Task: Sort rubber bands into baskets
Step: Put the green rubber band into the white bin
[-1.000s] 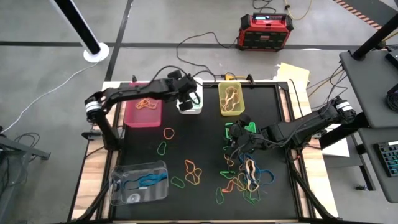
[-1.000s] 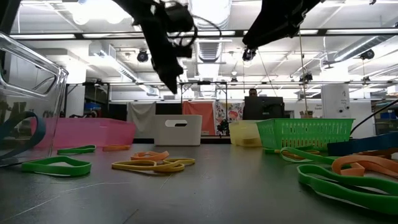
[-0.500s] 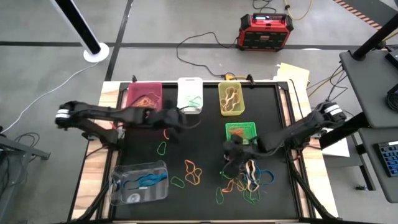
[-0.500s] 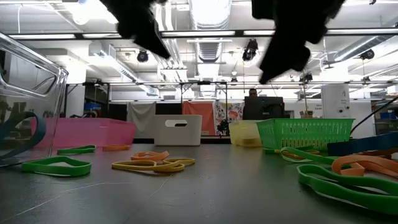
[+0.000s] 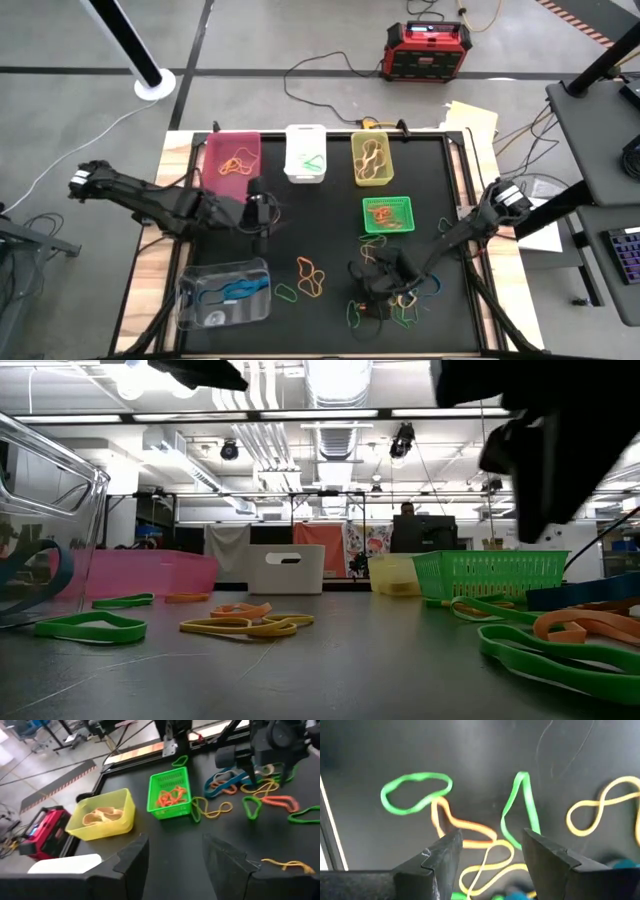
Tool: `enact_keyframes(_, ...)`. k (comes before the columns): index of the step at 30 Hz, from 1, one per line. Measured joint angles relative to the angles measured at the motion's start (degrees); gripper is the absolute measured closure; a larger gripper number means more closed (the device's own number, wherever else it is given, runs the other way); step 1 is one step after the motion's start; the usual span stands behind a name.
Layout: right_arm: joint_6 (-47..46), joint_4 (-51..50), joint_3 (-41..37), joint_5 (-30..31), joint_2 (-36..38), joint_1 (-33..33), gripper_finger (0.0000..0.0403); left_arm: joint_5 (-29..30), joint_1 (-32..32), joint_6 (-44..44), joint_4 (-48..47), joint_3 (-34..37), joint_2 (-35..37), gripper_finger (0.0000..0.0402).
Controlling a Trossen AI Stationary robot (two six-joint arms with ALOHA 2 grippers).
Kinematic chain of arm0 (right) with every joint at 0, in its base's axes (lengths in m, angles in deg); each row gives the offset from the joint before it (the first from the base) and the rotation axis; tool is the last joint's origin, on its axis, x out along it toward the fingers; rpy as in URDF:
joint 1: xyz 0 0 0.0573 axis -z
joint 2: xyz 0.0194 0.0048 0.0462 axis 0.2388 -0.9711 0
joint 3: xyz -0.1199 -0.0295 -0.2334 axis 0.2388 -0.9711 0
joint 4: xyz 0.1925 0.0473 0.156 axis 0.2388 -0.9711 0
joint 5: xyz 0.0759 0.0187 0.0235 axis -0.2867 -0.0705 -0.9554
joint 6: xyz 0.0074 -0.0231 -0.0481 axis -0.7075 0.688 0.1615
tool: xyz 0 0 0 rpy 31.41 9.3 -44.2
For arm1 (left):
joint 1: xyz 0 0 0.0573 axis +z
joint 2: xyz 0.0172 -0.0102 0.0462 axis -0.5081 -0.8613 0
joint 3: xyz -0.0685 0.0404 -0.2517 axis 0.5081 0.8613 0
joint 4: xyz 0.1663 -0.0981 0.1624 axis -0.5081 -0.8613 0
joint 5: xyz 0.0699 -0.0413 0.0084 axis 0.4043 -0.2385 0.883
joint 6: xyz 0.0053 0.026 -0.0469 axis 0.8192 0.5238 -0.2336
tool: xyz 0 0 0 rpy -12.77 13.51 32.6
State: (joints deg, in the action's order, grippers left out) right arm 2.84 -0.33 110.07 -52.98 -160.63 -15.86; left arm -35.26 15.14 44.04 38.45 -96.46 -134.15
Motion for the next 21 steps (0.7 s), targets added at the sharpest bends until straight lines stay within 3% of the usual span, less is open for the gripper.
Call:
enact_keyframes(5, -2.6, -1.25, 1.24, 2.91, -0.13, -3.2, 0.0202, -0.01, -1.59, -1.94, -0.07, 1.54, 0.53, 0.0235)
enact_keyframes(12, -3.87, -0.94, 0.26, 14.41, 0.26, -5.6, 0.0202, 0.01, -2.27, -2.76, 0.96, 2.14, -0.04, 0.0235)
enact_keyframes(21, -3.72, 5.91, -3.47, 14.66, 0.06, -4.77, 0.0202, 0.01, -3.35, -1.19, 1.12, 2.12, 0.05, 0.0235)
